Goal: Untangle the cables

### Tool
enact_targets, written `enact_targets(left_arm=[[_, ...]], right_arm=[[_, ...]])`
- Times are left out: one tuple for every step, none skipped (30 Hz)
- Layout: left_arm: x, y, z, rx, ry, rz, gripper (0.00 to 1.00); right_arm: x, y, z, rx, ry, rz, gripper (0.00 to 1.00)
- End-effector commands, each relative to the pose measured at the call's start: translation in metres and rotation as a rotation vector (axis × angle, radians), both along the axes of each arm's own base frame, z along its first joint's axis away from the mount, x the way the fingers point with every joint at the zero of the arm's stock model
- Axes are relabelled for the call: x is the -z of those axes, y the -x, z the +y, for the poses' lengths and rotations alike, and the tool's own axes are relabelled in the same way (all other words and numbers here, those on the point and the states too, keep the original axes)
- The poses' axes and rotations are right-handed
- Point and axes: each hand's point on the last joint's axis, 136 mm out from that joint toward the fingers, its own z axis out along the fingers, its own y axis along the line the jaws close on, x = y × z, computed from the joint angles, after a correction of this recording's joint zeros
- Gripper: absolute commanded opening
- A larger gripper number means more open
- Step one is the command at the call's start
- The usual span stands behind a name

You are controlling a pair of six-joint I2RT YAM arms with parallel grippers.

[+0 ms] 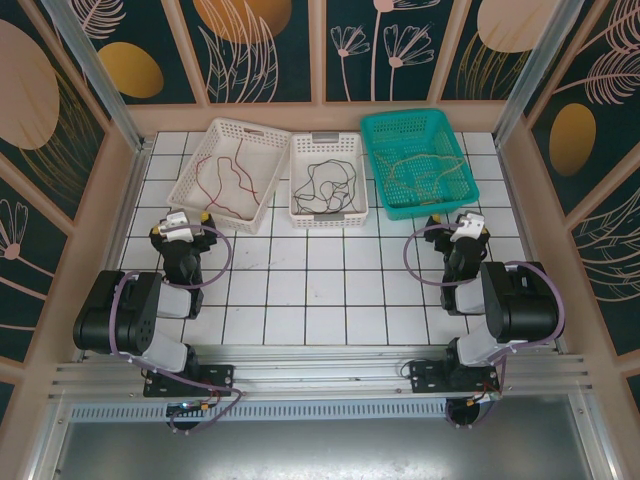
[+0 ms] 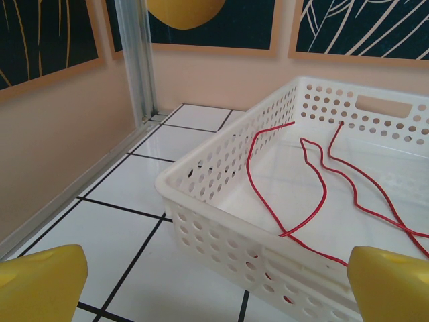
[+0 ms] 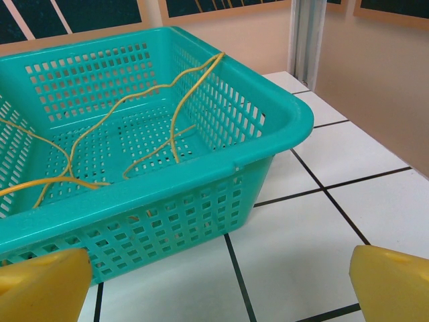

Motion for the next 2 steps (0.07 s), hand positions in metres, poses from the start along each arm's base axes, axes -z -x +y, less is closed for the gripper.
enact_targets(left_arm=[[-0.0096, -0.0017, 0.0007, 0.003, 0.018, -0.043, 0.99], [-0.0102, -0.0013, 0.0009, 0.003, 0.018, -0.045, 0.98]], right_arm=[[-0.0144, -0.0039, -0.0001, 0.001, -0.014, -0.058, 0.99], [-0.0142, -0.0039, -0.0002, 0.001, -0.014, -0.057, 0.99]])
